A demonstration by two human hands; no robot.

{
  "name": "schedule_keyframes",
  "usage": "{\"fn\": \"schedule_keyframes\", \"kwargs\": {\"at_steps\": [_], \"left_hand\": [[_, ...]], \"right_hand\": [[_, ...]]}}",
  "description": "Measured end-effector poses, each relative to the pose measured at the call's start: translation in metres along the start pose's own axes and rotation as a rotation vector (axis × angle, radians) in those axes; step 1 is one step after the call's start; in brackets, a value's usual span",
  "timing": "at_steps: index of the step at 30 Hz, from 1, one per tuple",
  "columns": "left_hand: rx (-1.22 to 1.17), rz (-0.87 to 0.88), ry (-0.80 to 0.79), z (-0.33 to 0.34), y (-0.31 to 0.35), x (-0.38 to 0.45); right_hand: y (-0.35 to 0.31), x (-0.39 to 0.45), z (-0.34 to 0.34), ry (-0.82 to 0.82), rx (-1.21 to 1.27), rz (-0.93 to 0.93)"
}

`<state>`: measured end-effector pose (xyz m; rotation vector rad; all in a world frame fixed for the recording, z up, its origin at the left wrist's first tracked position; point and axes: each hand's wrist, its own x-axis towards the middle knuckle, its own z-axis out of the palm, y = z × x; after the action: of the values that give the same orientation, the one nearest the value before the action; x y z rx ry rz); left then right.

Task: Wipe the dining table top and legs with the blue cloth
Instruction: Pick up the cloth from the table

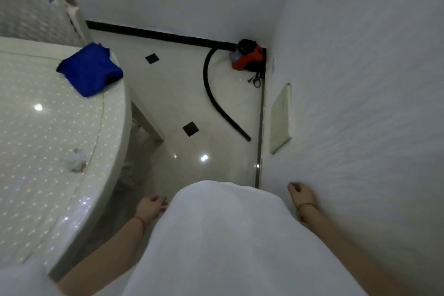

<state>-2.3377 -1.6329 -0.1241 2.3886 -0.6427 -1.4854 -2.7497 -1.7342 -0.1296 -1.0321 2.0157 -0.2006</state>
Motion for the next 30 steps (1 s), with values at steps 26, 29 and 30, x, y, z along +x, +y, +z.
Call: {"fn": "schedule_keyframes", "kwargs": {"at_steps": [26, 29, 30], "left_hand": [[-0.325, 0.177, 0.52, -0.186, 0.32, 0.186], [-0.337, 0.089, 0.698, -0.196, 0.321, 0.19], [-0.35, 0.042, 0.76, -0.197, 0.319, 0.191]], "right_hand": [[-0.521, 0.252, 0.117, -0.39, -0.473, -0.494], [-0.607, 0.248, 0.163, -0.49, -0.51, -0.7], [-0.633, 0.245, 0.181, -0.539, -0.541, -0.773]]}}
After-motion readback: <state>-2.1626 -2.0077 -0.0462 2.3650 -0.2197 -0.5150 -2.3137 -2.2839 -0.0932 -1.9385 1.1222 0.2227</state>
